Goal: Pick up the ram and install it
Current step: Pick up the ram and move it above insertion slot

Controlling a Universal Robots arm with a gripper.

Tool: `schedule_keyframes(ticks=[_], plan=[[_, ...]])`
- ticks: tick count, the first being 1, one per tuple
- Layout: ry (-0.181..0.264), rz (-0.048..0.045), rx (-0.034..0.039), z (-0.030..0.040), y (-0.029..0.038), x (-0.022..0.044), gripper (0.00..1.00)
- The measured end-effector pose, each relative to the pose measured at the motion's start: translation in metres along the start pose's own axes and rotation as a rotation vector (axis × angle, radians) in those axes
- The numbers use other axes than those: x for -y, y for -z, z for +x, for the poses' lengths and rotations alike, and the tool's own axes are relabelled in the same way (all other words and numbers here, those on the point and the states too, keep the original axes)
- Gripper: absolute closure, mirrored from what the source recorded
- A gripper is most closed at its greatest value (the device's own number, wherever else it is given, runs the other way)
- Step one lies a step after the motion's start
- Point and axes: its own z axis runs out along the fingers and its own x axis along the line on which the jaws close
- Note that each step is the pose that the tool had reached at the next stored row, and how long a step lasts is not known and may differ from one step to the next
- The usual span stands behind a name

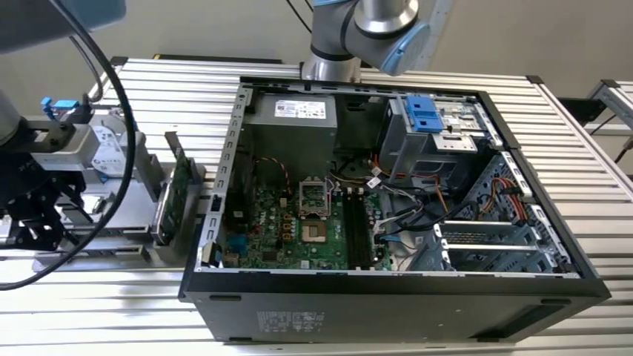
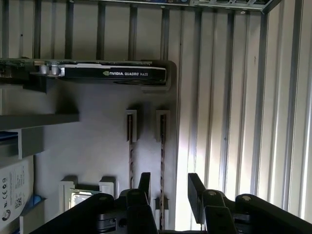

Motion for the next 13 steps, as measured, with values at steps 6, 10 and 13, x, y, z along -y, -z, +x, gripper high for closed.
schedule_keyframes(ticks=[6, 10, 13], plan=[[0.000, 0.0000, 0.0010, 0.0004, -0.0038, 0.0001, 0.00], [0.000, 0.0002, 0.0016, 0.0007, -0.0061, 0.0002, 0.00], [0.000, 0.0001, 0.0024, 0.0010, -0.0080, 0.0002, 0.00]])
